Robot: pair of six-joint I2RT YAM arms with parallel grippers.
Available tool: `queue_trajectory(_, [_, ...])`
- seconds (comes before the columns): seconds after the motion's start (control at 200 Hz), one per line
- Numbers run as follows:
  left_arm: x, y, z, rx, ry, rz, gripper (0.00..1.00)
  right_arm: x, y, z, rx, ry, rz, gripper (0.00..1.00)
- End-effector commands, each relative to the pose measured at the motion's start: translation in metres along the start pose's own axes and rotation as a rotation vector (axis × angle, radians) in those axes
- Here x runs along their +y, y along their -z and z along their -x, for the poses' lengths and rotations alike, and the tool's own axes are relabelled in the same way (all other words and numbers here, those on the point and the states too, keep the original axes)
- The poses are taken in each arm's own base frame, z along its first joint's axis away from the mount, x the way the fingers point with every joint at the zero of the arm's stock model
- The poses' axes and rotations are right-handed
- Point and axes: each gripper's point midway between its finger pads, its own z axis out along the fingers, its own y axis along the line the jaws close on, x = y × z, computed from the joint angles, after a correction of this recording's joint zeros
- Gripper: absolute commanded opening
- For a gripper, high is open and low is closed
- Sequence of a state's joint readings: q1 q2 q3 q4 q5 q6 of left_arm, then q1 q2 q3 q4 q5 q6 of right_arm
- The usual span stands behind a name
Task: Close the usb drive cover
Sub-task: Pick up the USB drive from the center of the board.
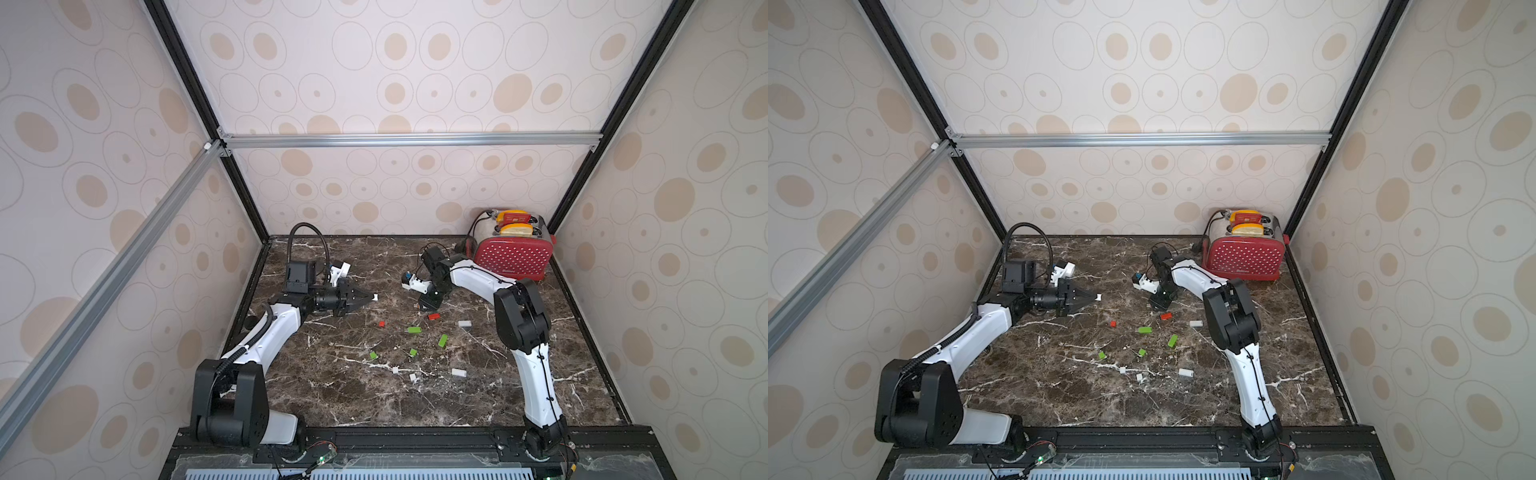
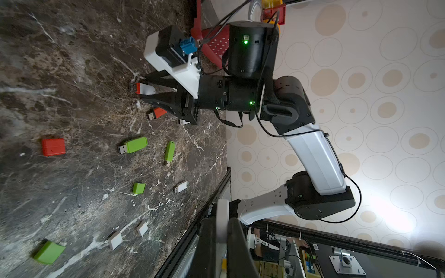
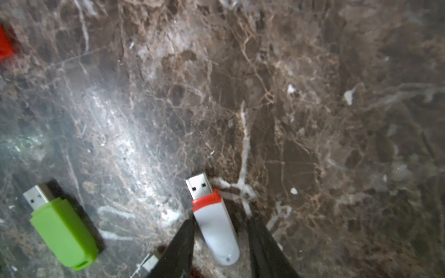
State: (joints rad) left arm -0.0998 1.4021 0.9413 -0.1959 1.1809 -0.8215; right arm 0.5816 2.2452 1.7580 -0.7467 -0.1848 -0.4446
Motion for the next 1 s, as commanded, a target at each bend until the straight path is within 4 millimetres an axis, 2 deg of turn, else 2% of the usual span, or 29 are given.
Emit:
queue_trajectory(0.0, [-0.002,0.002,0.003,-0.001,-0.020,-0.014,0.00,0.011,-0.010,-0.025,0.084,0.005,0.017,0.35])
queue_trajectory(0.3, [-0.001,0.001,0.003,0.004,-0.020,-0.009,0.00,0.014,-0.006,-0.026,0.078,0.020,0.021,0.14])
queue_trajectory(0.521, [0.001,0.001,0.001,0.007,-0.025,-0.007,0.00,0.017,0.009,-0.015,0.027,0.026,0.029,0.08])
queue_trajectory(0.616, [0.002,0.000,0.001,0.010,-0.026,-0.006,0.00,0.022,0.023,-0.007,-0.022,0.036,0.044,0.07])
queue_trajectory(0.826, [0.004,-0.002,0.003,0.016,-0.027,-0.008,0.00,0.044,0.077,0.024,-0.218,0.073,0.084,0.07])
queue_trajectory(0.997, [0.007,-0.006,0.002,0.036,-0.028,-0.014,0.00,0.060,0.115,0.038,-0.331,0.130,0.072,0.07])
